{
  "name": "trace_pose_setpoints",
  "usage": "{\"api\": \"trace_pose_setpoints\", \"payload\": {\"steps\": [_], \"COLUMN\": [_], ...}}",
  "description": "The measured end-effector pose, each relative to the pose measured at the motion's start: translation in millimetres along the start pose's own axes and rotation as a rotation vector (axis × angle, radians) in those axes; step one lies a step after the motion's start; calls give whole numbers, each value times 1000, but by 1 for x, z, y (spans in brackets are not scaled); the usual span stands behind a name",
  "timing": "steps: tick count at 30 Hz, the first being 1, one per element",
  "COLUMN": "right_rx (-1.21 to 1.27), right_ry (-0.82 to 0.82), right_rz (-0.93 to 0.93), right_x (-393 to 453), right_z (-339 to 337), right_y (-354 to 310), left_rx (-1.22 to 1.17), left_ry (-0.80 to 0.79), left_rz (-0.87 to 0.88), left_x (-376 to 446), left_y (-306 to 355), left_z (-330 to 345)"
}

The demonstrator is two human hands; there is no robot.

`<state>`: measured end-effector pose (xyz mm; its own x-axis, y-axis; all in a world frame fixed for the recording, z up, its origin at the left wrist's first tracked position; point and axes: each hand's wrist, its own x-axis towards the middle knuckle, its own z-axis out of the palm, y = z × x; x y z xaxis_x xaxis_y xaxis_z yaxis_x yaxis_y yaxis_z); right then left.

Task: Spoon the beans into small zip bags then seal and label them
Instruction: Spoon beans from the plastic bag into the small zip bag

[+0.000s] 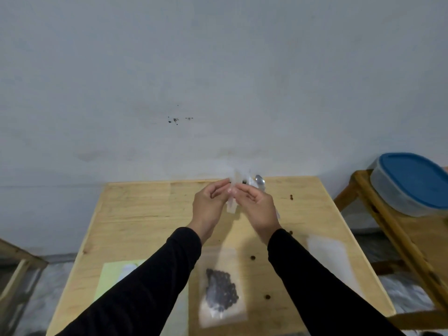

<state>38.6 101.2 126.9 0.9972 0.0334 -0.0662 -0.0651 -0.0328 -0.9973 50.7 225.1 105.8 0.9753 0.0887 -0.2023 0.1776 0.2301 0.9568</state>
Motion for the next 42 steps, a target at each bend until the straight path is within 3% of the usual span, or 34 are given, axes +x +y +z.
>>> {"api": "trace_pose_setpoints", "payload": {"steps": [19,26,34,42], "right_rx": [-210,-322,-352,-397], "right_ry": [-46,37,12,143], "right_rz": [-73,-170,-49,-40], "right_x": [35,45,58,63], "right_z": [-28,-31,-40,-43], "right_y": [-6,-7,0,-1], "left_rx": [-131,71,229,487], "left_ry": [138,239,235,257], "left_rz": [-29,59,91,160], "left_x": [16,20,24,28], "left_y": [6,14,16,15], "left_z": [32,42,48,47]}}
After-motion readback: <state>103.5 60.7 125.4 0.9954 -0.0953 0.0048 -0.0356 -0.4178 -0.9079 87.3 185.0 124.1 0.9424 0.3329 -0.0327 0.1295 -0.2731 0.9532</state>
